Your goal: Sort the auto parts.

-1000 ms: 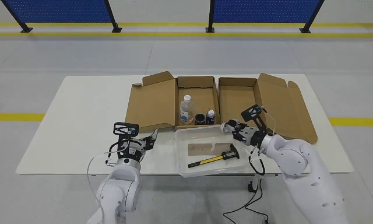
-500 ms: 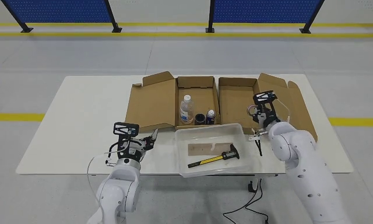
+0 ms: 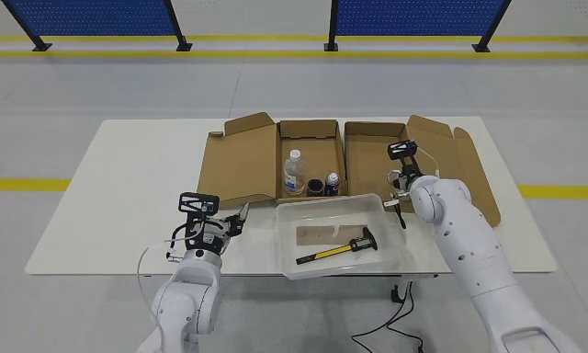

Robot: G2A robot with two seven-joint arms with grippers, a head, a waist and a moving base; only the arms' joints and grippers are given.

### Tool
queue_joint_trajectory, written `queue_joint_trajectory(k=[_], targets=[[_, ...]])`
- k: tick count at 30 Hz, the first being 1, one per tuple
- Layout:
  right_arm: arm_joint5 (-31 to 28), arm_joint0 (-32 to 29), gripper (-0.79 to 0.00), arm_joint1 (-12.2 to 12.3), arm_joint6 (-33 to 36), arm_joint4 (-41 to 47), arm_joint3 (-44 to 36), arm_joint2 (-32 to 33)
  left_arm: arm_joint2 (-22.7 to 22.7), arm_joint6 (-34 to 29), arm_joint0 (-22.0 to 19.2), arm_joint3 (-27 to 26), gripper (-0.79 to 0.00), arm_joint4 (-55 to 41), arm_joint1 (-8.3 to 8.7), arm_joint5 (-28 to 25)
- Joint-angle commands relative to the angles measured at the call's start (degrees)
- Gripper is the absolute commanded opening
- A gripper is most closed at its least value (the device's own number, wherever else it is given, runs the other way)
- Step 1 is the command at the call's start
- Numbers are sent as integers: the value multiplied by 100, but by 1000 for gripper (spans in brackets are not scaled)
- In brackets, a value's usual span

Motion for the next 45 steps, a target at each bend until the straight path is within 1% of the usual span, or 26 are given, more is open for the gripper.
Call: queue_joint_trajectory(k=[1, 3, 5, 8, 10, 15, 16, 18, 20, 23, 27, 29, 32, 35, 36, 38, 40, 41, 42, 43, 45], targets=[[-46, 109, -785, -38, 19, 1, 238, -89, 0, 0, 0, 0, 0, 0, 0, 0], [-73, 187, -785, -82, 27, 81, 430, -160, 0, 0, 0, 0, 0, 0, 0, 0], [-104, 251, -659, -118, 2, 154, 590, -205, 0, 0, 0, 0, 0, 0, 0, 0], [-268, 342, -545, -166, 67, 264, 796, -280, 0, 0, 0, 0, 0, 0, 0, 0], [-343, 401, -545, -195, 123, 272, 919, -341, 0, 0, 0, 0, 0, 0, 0, 0], [-411, 477, -468, -255, 111, 271, 1028, -449, 0, 0, 0, 0, 0, 0, 0, 0], [-406, 481, -480, -261, 112, 268, 1014, -453, 0, 0, 0, 0, 0, 0, 0, 0], [-434, 477, -474, -262, 65, 263, 905, -434, 0, 0, 0, 0, 0, 0, 0, 0], [-494, 422, -456, -240, 84, 173, 636, -409, 0, 0, 0, 0, 0, 0, 0, 0], [-655, 277, -453, -174, 405, -79, 5, -352, 0, 0, 0, 0, 0, 0, 0, 0], [-755, -186, -511, -40, 910, -459, -1232, -129, 0, 0, 0, 0, 0, 0, 0, 0], [-762, -506, -514, 30, 1177, -683, -1993, 5, 0, 0, 0, 0, 0, 0, 0, 0], [-924, -982, -505, 129, 1536, -1000, -3056, 211, 0, 0, 0, 0, 0, 0, 0, 0], [-1380, -1319, -508, 192, 1900, -987, -3768, 313, 0, 0, 0, 0, 0, 0, 0, 0], [-1571, -1372, -486, 207, 2042, -949, -3939, 329, 0, 0, 0, 0, 0, 0, 0, 0], [-1931, -1457, -486, 225, 2335, -844, -4215, 285, 0, 0, 0, 0, 0, 0, 0, 0], [-2311, -1454, -471, 236, 2664, -609, -4269, 240, 0, 0, 0, 0, 0, 0, 0, 0], [-2468, -1414, -440, 236, 2835, -542, -4292, 186, 0, 0, 0, 0, 0, 0, 0, 0], [-2524, -1389, -425, 231, 2909, -453, -4309, 149, 0, 0, 0, 0, 0, 0, 0, 0], [-2616, -1380, -437, 227, 3009, -359, -4276, 86, 0, 0, 0, 0, 0, 0, 0, 0], [-2748, -1312, -431, 215, 3207, -219, -4140, -38, 0, 0, 0, 0, 0, 0, 0, 0]])
